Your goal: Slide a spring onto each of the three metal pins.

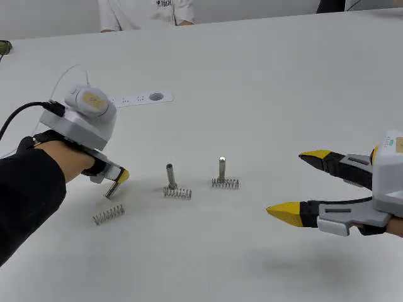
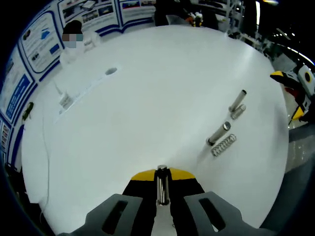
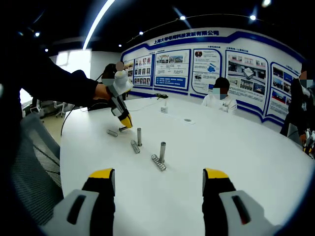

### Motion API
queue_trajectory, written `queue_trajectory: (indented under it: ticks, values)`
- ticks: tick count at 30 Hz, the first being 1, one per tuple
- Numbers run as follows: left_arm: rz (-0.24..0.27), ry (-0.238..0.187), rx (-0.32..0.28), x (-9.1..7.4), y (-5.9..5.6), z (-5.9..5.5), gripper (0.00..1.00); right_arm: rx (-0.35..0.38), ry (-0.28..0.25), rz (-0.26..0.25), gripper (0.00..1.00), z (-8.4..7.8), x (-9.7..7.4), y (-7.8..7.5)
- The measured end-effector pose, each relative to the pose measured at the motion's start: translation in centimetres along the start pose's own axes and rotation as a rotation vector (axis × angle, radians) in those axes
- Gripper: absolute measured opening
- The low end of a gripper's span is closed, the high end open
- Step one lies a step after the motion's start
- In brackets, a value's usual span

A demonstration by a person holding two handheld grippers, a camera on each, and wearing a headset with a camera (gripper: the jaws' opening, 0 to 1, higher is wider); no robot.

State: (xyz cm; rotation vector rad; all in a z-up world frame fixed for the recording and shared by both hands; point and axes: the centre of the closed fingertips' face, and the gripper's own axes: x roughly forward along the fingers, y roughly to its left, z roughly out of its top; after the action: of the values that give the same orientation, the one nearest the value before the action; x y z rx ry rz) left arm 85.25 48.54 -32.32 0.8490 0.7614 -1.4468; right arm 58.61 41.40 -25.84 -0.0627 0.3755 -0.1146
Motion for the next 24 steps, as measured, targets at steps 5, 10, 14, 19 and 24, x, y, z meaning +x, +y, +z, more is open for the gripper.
queue_trajectory:
  ticks: [5,10,14,19,24]
  values:
    - [0.003,-0.029,0.000,-0.9,-0.3,0.2,0.08,-0.003,0.000,0.003,0.74,0.1,0.0,0.1]
    - [0.004,-0.055,-0.004,-1.6,-0.5,0.2,0.08,-0.004,0.004,0.008,0.74,0.0,0.1,0.3]
    - [0.008,-0.072,-0.012,-2.2,-0.5,0.0,0.08,-0.006,0.005,0.012,0.74,0.1,0.1,0.4]
    - [0.010,-0.088,-0.030,-2.6,-0.4,-0.3,0.08,-0.008,0.008,0.019,0.74,0.0,0.2,0.6]
    - [0.009,-0.103,-0.045,-3.0,-0.4,-0.7,0.08,-0.009,0.009,0.021,0.74,0.0,0.3,0.6]
